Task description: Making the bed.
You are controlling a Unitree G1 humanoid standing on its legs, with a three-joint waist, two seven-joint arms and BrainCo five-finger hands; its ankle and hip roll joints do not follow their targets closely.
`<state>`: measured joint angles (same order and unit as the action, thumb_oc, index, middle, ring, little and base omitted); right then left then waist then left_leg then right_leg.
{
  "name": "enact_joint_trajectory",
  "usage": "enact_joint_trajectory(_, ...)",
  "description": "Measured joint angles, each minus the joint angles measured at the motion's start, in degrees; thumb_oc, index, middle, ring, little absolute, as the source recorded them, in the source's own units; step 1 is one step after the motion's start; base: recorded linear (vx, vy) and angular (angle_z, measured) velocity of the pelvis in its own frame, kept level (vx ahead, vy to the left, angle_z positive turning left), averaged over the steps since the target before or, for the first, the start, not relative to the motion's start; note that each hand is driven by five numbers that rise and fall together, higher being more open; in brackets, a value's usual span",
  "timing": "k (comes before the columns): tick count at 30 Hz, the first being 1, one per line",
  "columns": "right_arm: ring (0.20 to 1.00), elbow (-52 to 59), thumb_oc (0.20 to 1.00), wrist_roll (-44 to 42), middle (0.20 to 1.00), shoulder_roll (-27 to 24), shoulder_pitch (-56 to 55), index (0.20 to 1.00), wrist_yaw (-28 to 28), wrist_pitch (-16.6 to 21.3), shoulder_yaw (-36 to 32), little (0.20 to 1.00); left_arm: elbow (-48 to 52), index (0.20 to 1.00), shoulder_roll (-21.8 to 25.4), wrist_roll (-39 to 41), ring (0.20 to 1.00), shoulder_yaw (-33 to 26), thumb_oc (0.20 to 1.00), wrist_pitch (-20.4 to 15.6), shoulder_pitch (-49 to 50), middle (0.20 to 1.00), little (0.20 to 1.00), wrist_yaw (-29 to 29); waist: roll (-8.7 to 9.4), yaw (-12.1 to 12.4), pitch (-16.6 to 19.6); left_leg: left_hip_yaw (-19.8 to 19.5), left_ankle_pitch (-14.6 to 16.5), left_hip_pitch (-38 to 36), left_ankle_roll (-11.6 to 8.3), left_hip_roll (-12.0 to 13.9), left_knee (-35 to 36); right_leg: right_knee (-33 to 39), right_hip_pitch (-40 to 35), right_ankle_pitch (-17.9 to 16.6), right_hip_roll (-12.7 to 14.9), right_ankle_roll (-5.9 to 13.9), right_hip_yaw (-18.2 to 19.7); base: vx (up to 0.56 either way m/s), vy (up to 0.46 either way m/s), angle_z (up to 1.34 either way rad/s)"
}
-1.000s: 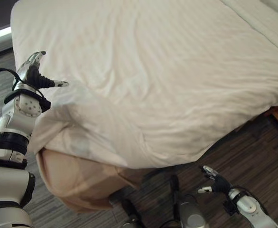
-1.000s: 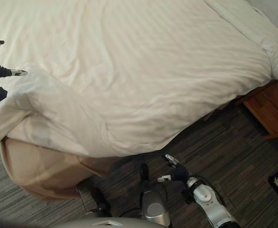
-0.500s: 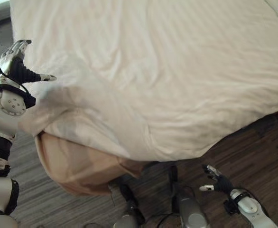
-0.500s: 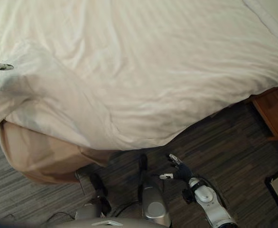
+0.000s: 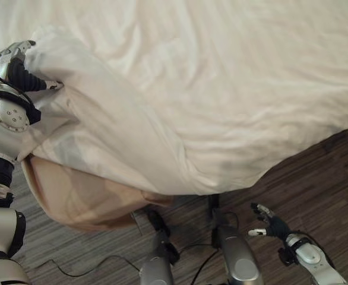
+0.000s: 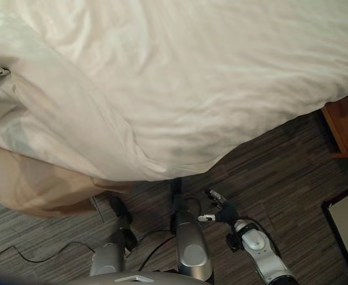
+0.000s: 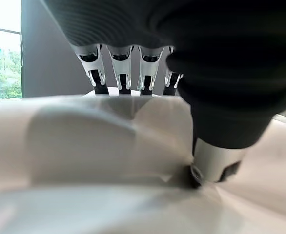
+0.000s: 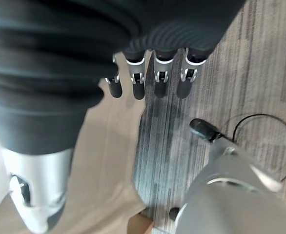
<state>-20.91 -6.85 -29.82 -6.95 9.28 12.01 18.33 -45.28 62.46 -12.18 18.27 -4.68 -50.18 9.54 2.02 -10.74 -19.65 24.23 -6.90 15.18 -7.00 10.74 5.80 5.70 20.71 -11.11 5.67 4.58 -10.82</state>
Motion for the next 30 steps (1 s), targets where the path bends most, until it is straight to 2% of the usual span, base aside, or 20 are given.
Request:
enact_joint_trajectory(1, 1.0, -0.2, 1.0, 0.0, 1.0, 0.2, 0.5, 1.0, 0.0, 0.0, 0.0, 1.0, 2.4, 0.2, -1.8, 0.0, 0.2, -2.6, 0.2, 0.4, 2.7, 0.2, 0.2, -0.4, -0.01, 0.1, 0.0, 0.0, 0.0, -0.1, 0.0, 0.0, 0.0, 0.0, -0.2, 0.0, 0.1, 0.0, 0.0, 0.0, 0.02, 0.03)
enact_joint_trajectory(3, 1.0, -0.2, 1.0, 0.0, 1.0, 0.4, 0.8, 1.0, 0.0, 0.0, 0.0, 1.0, 4.4, 0.2, -2.9, 0.0, 0.2, -3.4, 0.2, 0.3, 5.2, 0.2, 0.2, -1.2, -0.01, 0.1, 0.0, -0.3, 0.0, -0.5, 0.01, -0.1, 0.0, 0.0, -0.7, 0.0, 0.1, 0.0, -0.2, -0.03, 0.03, 0.06)
enact_joint_trajectory(5, 1.0, -0.3, 1.0, 0.0, 1.0, 0.5, 0.8, 1.0, 0.0, -0.2, 0.0, 1.0, 7.3, 0.2, -5.1, 0.2, 0.2, -6.6, 0.2, 1.2, 8.3, 0.2, 0.2, -1.6, -0.08, 0.2, 0.0, -0.7, 0.0, -1.8, 0.02, -0.1, 0.0, 0.0, -2.2, 0.1, 0.2, 0.1, -0.6, -0.06, 0.033, 0.07)
enact_joint_trajectory(7, 1.0, -0.4, 1.0, 0.0, 1.0, 0.8, 0.6, 1.0, 0.0, -0.2, -0.1, 1.0, 13.5, 0.2, -6.8, 0.2, 0.2, -9.7, 0.2, 1.5, 13.7, 0.2, 0.2, -2.4, -0.17, 0.1, -0.1, -0.9, 0.2, -3.4, -0.22, -0.1, 0.0, 0.0, -4.0, 0.4, 0.2, 0.31, -0.9, 0.03, 0.032, 0.07)
enact_joint_trajectory(9, 1.0, -0.8, 1.0, 0.0, 1.0, 1.7, 0.6, 1.0, 0.0, -0.6, -0.3, 1.0, 18.1, 0.2, -7.2, 0.2, 0.2, -10.3, 0.2, 1.6, 17.8, 0.2, 0.2, -3.3, -0.2, 0.2, 0.0, -1.3, 0.3, -4.7, -0.32, -0.2, 0.0, 0.0, -5.5, 0.8, 0.3, 0.41, -1.2, 0.03, 0.075, 0.1)
enact_joint_trajectory(11, 1.0, -1.9, 1.0, 0.1, 1.0, 3.4, 0.7, 1.0, 0.1, -1.0, -0.7, 1.0, 25.1, 0.2, -9.9, 0.2, 0.2, -17.2, 0.2, 1.6, 27.6, 0.2, 0.2, -4.5, -0.49, 0.5, 0.2, -1.3, 0.8, -6.4, -0.78, -0.2, 0.1, 0.0, -7.2, 1.3, 0.4, 0.74, -1.0, 0.04, 0.091, 0.02)
enact_joint_trajectory(12, 1.0, -3.3, 1.0, 0.2, 1.0, 3.9, -0.3, 1.0, 0.3, -1.7, -1.0, 1.0, 27.9, 0.2, -13.1, 0.2, 0.2, -20.1, 0.2, 1.6, 34.5, 0.2, 0.2, -5.7, -1.53, 1.1, 1.2, -1.3, 1.3, -7.4, -0.93, -0.3, 0.1, 0.1, -8.3, 1.7, 0.5, 0.78, -1.1, 0.04, 0.074, -0.01)
enact_joint_trajectory(14, 1.0, -3.7, 1.0, 0.3, 1.0, 3.9, -0.9, 1.0, 0.8, -2.0, -1.1, 1.0, 28.7, 0.2, -14.6, 0.2, 0.2, -21.1, 0.2, 1.7, 37.0, 0.2, 0.2, -6.2, -2.02, 1.6, 2.0, -1.2, 1.4, -7.8, -0.89, -0.4, 0.0, 0.1, -8.6, 1.8, 0.5, 0.75, -0.9, 0.05, 0.06, 0.01)
enact_joint_trajectory(16, 1.0, -5.7, 1.0, 1.6, 1.0, 4.0, -1.9, 1.0, 1.9, -2.6, -1.2, 1.0, 32.1, 0.2, -17.5, 0.9, 0.2, -23.1, 0.2, 2.2, 42.3, 0.2, 0.2, -7.6, -2.66, 3.1, 4.9, -1.4, 1.5, -8.4, -0.69, -0.4, 0.0, 0.0, -9.3, 1.9, 0.6, 0.82, -1.2, 0.03, 0.052, 0.05)
enact_joint_trajectory(18, 1.0, -7.1, 1.0, 1.9, 1.0, 4.0, -2.4, 1.0, 2.2, -3.2, -1.3, 1.0, 33.4, 0.2, -18.9, 2.1, 0.2, -24.1, 0.2, 2.2, 45.0, 0.2, 0.2, -7.9, -2.62, 3.5, 7.6, -1.6, 1.5, -8.4, -0.63, -0.5, 0.0, 0.1, -9.5, 2.0, 0.7, 0.9, -1.3, 0.07, 0.103, 0.06)
enact_joint_trajectory(20, 1.0, -7.1, 1.0, 2.6, 1.0, 4.1, -2.0, 1.0, 2.5, -3.5, -1.6, 1.0, 36.8, 0.2, -21.4, 5.5, 0.2, -26.8, 0.2, 2.1, 49.0, 0.2, 0.2, -8.8, -2.13, 3.3, 8.1, -1.6, 1.6, -10.5, -0.46, -1.0, 0.0, 0.0, -11.7, 2.0, 0.9, 0.97, -1.6, 0.06, 0.105, 0.01)
enact_joint_trajectory(22, 1.0, -7.2, 1.0, 3.4, 1.0, 4.0, -2.6, 1.0, 2.5, -3.5, -2.5, 1.0, 39.7, 0.2, -23.7, 8.9, 0.2, -26.9, 0.2, 1.2, 53.8, 0.2, 0.2, -10.0, -1.96, 3.3, 9.4, -1.5, 2.4, -13.1, -0.27, -1.0, 0.1, 0.1, -14.2, 2.6, 1.2, 1.63, -1.4, 0.04, 0.078, 0.0)
enact_joint_trajectory(27, 1.0, -11.8, 1.0, 4.3, 1.0, 5.8, -4.1, 1.0, 2.5, -4.0, -2.9, 1.0, 39.8, 0.2, -27.0, 14.4, 0.2, -26.6, 0.2, 0.2, 61.3, 0.2, 0.2, -11.6, -0.43, 4.5, 15.2, -2.1, 3.5, -14.7, -0.29, -1.9, 0.1, 0.3, -16.2, 3.8, 2.2, 2.51, -1.8, 0.03, 0.091, 0.09)
enact_joint_trajectory(30, 1.0, -13.6, 1.0, 4.4, 1.0, 7.0, -4.7, 1.0, 2.3, -4.4, -3.4, 1.0, 39.0, 0.2, -30.4, 20.7, 0.2, -27.0, 0.2, 0.1, 66.4, 0.2, 0.2, -12.7, 0.06, 4.8, 15.9, -3.0, 3.9, -16.6, 0.27, -2.4, 0.1, 0.3, -19.2, 4.1, 2.8, 2.92, -2.7, 0.03, 0.083, 0.15)
